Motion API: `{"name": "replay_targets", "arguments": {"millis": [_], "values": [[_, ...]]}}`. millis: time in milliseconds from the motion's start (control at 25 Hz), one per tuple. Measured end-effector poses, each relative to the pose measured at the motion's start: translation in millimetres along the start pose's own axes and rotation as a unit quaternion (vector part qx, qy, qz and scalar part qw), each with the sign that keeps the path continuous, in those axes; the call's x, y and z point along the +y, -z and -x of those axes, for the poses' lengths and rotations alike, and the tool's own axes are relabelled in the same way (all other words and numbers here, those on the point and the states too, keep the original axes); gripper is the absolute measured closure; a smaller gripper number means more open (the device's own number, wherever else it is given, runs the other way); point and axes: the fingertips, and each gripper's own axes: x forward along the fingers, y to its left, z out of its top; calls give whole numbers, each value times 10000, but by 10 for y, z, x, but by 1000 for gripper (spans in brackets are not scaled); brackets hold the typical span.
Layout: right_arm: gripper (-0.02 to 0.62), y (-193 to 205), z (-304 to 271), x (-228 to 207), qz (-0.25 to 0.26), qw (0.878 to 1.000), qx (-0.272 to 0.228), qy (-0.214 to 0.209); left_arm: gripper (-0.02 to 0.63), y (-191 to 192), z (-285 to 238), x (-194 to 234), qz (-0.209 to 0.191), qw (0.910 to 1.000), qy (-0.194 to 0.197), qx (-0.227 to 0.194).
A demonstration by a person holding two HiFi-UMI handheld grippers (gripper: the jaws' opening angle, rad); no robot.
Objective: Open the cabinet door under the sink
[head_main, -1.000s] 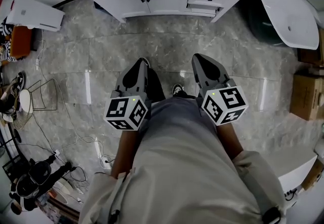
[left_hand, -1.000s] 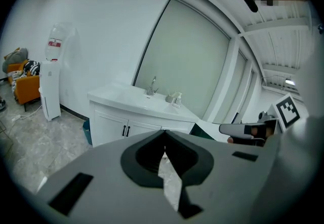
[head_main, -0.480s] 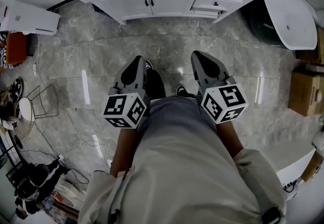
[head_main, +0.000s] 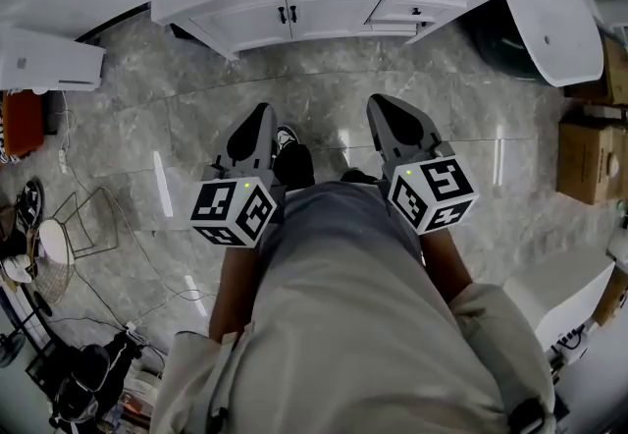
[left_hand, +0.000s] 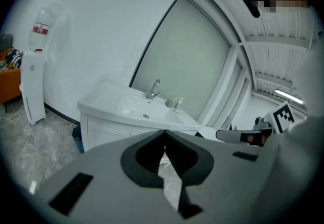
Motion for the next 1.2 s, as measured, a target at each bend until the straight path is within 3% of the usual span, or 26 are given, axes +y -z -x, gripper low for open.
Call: {"name": "replay_targets", "arguments": {"millis": [200, 520, 880, 1200], "values": [[586, -84, -241, 19, 319, 9993, 113, 124, 607, -154, -86, 184, 109, 9993, 330, 96], [586, -168, -559, 125, 842, 9958, 311, 198, 607, -272, -199, 606, 132, 9990, 365, 230], [586, -161, -860, 188, 649, 9969, 398, 191, 607, -376, -307, 797, 281, 9970, 620, 366], [586, -150, -1056, 209, 602, 9969, 468, 201, 607, -419, -332, 1016, 284, 9971, 573, 404]]}}
